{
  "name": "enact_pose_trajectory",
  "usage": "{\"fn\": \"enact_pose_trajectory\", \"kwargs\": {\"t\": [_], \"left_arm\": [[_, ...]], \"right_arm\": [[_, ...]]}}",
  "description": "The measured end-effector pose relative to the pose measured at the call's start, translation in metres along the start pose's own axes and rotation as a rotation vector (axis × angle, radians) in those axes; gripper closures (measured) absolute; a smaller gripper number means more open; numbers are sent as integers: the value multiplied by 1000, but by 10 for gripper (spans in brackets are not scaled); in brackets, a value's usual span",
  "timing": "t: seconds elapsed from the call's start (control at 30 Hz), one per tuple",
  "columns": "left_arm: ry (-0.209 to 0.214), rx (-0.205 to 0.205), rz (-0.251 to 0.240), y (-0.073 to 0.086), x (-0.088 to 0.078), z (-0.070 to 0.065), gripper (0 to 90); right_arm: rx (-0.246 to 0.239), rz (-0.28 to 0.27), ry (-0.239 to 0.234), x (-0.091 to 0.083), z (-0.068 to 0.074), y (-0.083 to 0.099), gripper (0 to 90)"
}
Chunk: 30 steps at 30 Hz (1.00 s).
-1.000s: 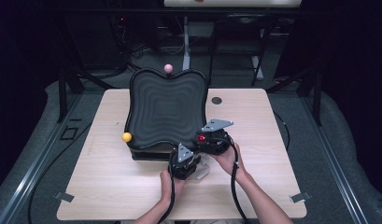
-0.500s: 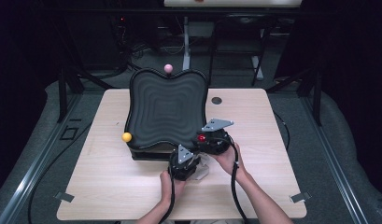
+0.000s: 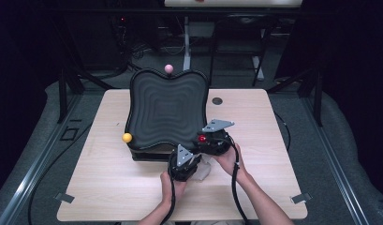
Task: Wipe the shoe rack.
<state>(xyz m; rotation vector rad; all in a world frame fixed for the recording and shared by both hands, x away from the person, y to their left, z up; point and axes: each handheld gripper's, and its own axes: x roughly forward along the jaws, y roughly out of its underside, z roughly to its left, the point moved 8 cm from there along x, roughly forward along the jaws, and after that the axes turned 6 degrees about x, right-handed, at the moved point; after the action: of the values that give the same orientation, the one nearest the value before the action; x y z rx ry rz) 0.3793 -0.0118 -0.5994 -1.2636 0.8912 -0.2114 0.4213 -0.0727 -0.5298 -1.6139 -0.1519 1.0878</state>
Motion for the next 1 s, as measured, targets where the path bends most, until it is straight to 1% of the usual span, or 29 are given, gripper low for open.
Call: {"fn": "enact_pose_trajectory", "kwargs": {"t": [0.23,0.4,0.5,0.63,0.77,0.8,0.83,1.0], "left_arm": [[-6,-5,23,6,5,0,817],[-7,-6,61,19,9,-2,817],[-10,-12,71,23,11,-2,817],[-10,-9,83,24,12,-1,817],[-18,-14,110,27,13,0,817],[-16,-17,105,27,13,0,817],[-17,-14,113,28,13,1,817],[-28,-29,129,29,13,3,818]], "right_arm": [[-1,3,1,0,0,0,600],[-1,1,0,0,0,0,600],[-1,3,1,0,0,0,600],[-2,5,2,0,0,0,600],[-3,4,4,0,0,0,600],[-1,2,2,0,0,0,600],[-2,4,4,0,0,0,600],[-2,4,4,0,0,0,600]]}}
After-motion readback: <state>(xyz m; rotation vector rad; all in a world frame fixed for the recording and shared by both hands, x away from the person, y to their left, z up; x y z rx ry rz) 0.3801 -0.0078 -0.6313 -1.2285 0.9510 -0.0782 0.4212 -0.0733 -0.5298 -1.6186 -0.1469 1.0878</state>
